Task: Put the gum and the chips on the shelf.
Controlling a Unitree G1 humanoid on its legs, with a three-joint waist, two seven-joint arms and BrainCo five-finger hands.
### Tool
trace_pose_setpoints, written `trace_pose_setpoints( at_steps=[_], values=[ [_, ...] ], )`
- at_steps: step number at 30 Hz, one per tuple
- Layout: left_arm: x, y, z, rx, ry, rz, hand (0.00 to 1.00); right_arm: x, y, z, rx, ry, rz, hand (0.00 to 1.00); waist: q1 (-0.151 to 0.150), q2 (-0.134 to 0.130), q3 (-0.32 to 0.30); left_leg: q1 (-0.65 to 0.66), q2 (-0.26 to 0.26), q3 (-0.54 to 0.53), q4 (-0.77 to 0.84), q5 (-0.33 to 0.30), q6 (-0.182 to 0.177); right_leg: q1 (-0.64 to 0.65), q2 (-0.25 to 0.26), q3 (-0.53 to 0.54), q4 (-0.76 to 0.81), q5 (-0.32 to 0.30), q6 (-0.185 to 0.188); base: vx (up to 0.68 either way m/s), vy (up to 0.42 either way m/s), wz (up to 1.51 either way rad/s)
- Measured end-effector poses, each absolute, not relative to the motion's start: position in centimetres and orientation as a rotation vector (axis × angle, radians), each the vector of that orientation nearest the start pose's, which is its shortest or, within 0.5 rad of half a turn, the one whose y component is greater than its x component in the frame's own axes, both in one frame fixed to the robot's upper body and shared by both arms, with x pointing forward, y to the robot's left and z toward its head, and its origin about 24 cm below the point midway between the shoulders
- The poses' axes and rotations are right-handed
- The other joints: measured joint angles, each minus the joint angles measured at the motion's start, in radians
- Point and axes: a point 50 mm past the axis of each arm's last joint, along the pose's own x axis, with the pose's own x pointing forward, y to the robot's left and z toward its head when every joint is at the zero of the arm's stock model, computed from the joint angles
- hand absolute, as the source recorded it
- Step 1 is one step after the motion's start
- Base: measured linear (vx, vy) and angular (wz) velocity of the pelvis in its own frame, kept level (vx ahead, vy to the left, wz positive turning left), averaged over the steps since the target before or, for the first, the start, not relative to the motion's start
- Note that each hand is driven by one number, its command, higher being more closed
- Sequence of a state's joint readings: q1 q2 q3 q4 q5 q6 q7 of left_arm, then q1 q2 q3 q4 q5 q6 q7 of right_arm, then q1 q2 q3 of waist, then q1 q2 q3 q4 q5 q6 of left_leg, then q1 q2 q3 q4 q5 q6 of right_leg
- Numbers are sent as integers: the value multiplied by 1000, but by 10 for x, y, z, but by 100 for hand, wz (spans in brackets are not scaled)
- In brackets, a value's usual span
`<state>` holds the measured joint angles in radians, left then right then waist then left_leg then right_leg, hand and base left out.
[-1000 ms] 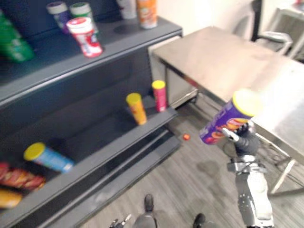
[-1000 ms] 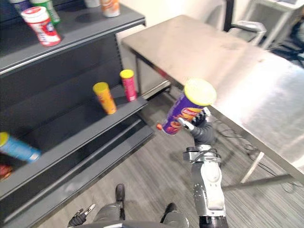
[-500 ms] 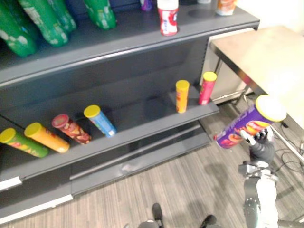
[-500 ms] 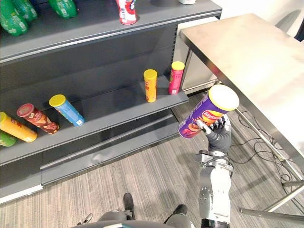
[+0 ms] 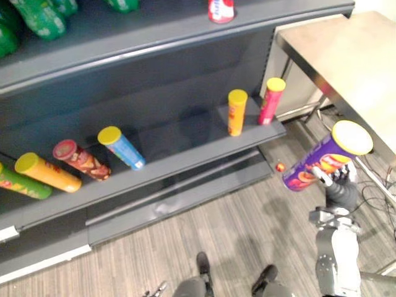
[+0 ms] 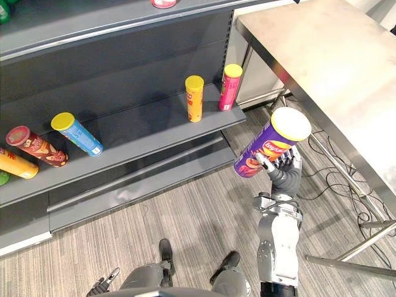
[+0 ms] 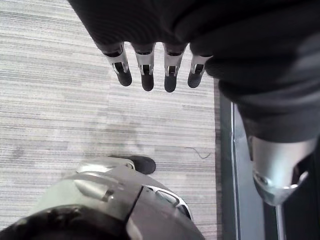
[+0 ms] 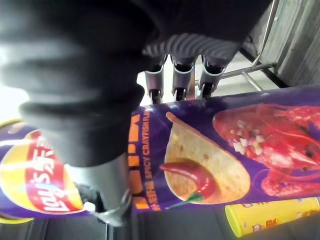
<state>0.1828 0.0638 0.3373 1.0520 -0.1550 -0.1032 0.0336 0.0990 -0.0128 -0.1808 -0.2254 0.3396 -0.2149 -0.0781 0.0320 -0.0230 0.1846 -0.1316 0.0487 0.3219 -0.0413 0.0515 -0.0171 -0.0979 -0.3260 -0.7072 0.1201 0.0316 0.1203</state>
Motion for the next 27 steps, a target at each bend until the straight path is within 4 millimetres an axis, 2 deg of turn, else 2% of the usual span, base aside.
trace_pose_setpoints(
  at_steps=[3, 6, 7, 8, 10, 11, 12, 13, 14, 15, 16, 19, 21, 22, 23, 25, 27],
  values=[
    [55, 226, -160, -226, 1043, 546, 0, 231, -202, 91, 275, -363, -252, 100, 3, -9, 12, -32, 17, -6, 76, -35, 0, 14, 8, 3, -4, 0, 0, 87, -31, 12],
    [59, 226, -159, -276, 1010, 578, 0, 241, -185, 94, 286, -362, -171, 100, 34, -16, 25, -66, 49, -8, 215, -122, -6, 46, 20, 3, -8, -1, 0, 16, -11, 0],
    [59, 225, -159, -296, 1003, 589, 0, 243, -177, 95, 292, -363, -132, 100, 44, -16, 27, -85, 53, -13, 268, -171, -8, 55, 12, -2, 11, -22, 5, -35, 55, 3],
    [60, 225, -159, -299, 1002, 591, 0, 244, -174, 96, 293, -364, -114, 100, 47, -17, 28, -93, 52, -19, 296, -192, 0, 56, 0, -5, 35, -38, 10, -15, 122, 25],
    [60, 225, -159, -299, 1001, 593, 0, 245, -164, 93, 296, -347, -63, 100, 49, -11, 43, -93, 51, -55, 377, -248, 19, 65, -70, -16, 203, -74, -10, 18, 98, 56],
    [60, 225, -159, -298, 1003, 592, 0, 246, -163, 91, 293, -338, -57, 100, 47, -8, 46, -90, 47, -70, 388, -255, 24, 60, -85, 5, 254, -68, -34, 34, 123, 84],
    [59, 227, -159, -263, 1009, 566, 0, 246, -160, 88, 295, -320, -45, 100, 45, -10, 47, -75, 33, -121, 396, -261, 36, 0, -98, 152, 387, -56, -151, 90, 136, 96],
    [61, 229, -158, -240, 1007, 550, 0, 246, -156, 87, 301, -317, -30, 100, 46, -8, 53, -74, 24, -169, 395, -261, 45, -50, -59, 311, 439, -97, -144, 109, 141, 97],
    [62, 232, -157, -234, 1004, 551, 0, 247, -153, 88, 304, -317, -17, 100, 47, -11, 53, -75, 23, -189, 392, -259, 49, -59, -24, 372, 428, -129, -125, 127, 36, 103],
    [61, 235, -156, -225, 1005, 557, 0, 247, -147, 88, 310, -314, 10, 100, 45, -14, 52, -73, 14, -236, 384, -253, 55, -66, 47, 471, 381, -177, -101, 120, 3, 107],
    [59, 238, -157, -217, 1015, 565, 0, 247, -142, 88, 314, -314, 38, 100, 44, -19, 49, -66, -4, -270, 367, -242, 56, -75, 85, 527, 325, -187, -89, 127, -11, 109],
    [56, 238, -158, -217, 1027, 572, 0, 247, -134, 90, 316, -319, 85, 100, 43, -22, 49, -48, -42, -323, 345, -231, 47, -114, 122, 601, 243, -173, -68, 139, -39, 87],
    [52, 238, -159, -214, 1046, 581, 0, 247, -131, 90, 325, -316, 104, 100, 36, -34, 45, -34, -73, -369, 346, -231, 36, -126, 132, 659, 186, -151, -34, 182, -120, 94],
    [50, 239, -159, -212, 1052, 588, 0, 247, -129, 90, 333, -314, 110, 100, 32, -46, 40, -31, -92, -392, 358, -242, 20, -119, 123, 660, 150, -101, -4, 197, -210, 90],
    [51, 238, -160, -226, 1049, 605, 0, 247, -128, 90, 332, -316, 118, 100, 34, -38, 39, -39, -83, -402, 371, -253, 3, -113, 129, 645, 143, -100, 21, 166, -200, 62],
    [48, 230, -162, -261, 1056, 619, 0, 247, -125, 91, 349, -316, 133, 100, 35, -23, 39, -43, -43, -417, 351, -253, -19, -99, 170, 620, 103, -92, 4, 128, -190, 17],
    [46, 228, -163, -278, 1061, 633, 0, 244, -123, 89, 387, -308, 133, 100, 28, -26, 37, -48, -13, -442, 303, -238, -45, -86, 199, 585, 62, -84, -17, 95, -221, 28]
  ],
)
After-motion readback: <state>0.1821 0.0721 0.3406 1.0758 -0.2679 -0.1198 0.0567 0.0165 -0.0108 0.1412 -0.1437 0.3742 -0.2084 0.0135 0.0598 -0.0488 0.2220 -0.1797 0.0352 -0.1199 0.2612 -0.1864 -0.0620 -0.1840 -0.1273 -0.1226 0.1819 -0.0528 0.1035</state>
